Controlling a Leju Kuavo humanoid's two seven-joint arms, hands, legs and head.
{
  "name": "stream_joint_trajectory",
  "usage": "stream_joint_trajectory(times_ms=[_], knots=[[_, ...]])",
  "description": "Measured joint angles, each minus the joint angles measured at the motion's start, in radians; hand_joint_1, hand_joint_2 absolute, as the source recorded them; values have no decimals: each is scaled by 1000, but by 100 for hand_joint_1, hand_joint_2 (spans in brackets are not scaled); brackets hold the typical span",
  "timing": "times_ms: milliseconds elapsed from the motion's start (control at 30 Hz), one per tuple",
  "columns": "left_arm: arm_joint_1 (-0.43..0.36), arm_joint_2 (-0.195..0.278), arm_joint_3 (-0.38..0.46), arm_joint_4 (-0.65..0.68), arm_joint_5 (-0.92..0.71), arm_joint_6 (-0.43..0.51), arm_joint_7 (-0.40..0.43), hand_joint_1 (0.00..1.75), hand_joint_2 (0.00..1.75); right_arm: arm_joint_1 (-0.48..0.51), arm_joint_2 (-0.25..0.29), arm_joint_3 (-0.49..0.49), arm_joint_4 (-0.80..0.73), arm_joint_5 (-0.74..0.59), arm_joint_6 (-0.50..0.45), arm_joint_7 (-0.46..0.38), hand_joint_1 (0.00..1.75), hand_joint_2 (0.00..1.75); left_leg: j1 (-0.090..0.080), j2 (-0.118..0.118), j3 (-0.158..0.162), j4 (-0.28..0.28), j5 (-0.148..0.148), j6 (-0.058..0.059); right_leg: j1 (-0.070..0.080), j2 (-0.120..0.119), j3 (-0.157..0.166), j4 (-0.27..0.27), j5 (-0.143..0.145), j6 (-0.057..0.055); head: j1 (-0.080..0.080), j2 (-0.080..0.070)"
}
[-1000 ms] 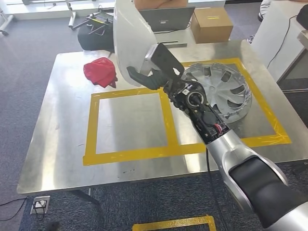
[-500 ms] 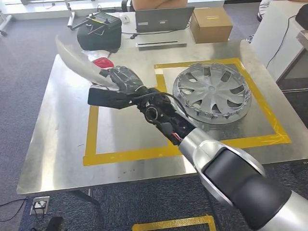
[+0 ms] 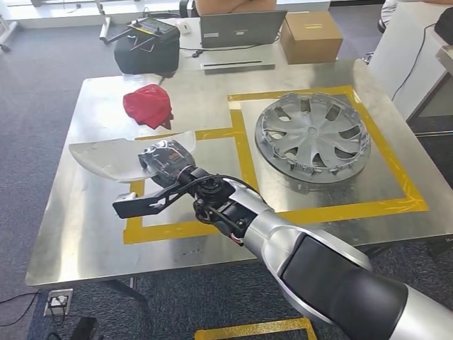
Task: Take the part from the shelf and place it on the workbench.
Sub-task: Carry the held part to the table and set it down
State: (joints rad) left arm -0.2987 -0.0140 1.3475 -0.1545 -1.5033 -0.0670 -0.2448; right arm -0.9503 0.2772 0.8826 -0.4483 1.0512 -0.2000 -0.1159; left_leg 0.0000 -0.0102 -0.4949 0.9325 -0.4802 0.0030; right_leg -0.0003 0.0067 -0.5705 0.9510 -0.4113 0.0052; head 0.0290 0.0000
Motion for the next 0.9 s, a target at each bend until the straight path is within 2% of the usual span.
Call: stream_joint_trajectory(times_ms=[433,767,900], knots=[[0,0,-9,0,-5,-11,5,0,0,30,-17,55,94,119,35,68,175,175,0,1,0,0,0,0,0,1,0,-1,1,1,0,0],[-1,0,-10,0,-5,-16,6,0,0,29,-29,65,127,159,117,159,175,175,0,2,0,0,0,0,0,2,0,-2,1,1,0,0],[-1,0,-10,0,-5,-16,6,0,0,27,-37,65,137,159,122,164,175,175,0,2,0,0,0,0,0,2,0,-2,1,1,0,0]])
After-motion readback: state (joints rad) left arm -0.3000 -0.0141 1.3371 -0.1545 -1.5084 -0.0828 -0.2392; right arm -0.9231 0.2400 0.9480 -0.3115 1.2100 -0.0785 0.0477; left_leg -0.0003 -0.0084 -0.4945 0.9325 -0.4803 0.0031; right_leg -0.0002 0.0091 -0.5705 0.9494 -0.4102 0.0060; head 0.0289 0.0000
